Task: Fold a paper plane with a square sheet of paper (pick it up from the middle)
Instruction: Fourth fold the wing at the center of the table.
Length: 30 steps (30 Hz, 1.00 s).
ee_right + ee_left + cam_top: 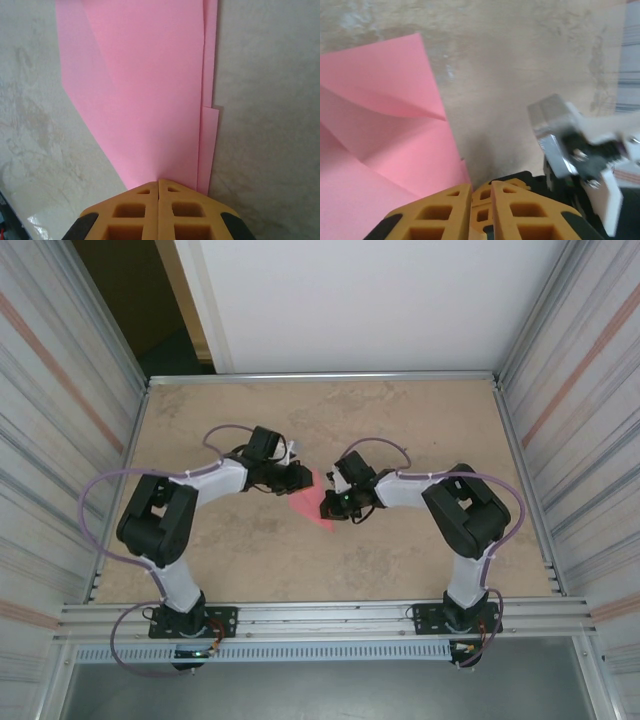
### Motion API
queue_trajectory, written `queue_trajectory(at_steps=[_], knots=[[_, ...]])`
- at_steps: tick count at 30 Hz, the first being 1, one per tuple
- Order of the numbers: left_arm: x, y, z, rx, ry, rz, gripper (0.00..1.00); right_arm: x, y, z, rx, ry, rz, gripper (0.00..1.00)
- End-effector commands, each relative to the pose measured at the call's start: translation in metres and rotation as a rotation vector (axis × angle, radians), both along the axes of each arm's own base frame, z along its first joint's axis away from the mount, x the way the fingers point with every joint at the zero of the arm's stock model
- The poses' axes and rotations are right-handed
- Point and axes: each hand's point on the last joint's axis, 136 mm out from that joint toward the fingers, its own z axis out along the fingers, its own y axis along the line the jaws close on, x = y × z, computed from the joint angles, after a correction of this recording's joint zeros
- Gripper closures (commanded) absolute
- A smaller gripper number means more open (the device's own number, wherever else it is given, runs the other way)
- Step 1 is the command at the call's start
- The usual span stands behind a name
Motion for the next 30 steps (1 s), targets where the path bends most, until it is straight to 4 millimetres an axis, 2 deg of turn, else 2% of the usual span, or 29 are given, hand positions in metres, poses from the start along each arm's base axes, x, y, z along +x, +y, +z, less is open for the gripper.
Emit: queue_trajectory(at_steps=[1,5,11,19,22,30], knots=[[-0.013,-0.009,-0.004,-0.032,-0.045,-0.051,0.83,-0.04,-0.036,-0.031,-0.142,0.148,0.004,1.0],[-0.028,-0.018,-0.022,-0.016,-0.014,-0.083,0.87,-0.042,-0.036,-0.027,-0.127,0.153,0.002,1.0],[-0.028,-0.028,-0.035,-0.017,0.013,-0.105,0.88,-0.042,-0.035,-0.024,-0.116,0.157,0.001,1.0],[-0.032,-0.02,-0.061,0.059,0.045,-0.109,0.87,-0.045,-0.039,-0.029,-0.138,0.176,-0.005,1.0],[-0.027,-0.013,-0.066,0.109,0.036,-0.109,0.87,-0.05,-0.045,-0.035,-0.172,0.194,-0.007,1.0],[0.005,0.016,-0.068,0.145,0.027,-0.064,0.85,-0.068,-0.074,-0.052,-0.289,0.265,-0.019,1.0]])
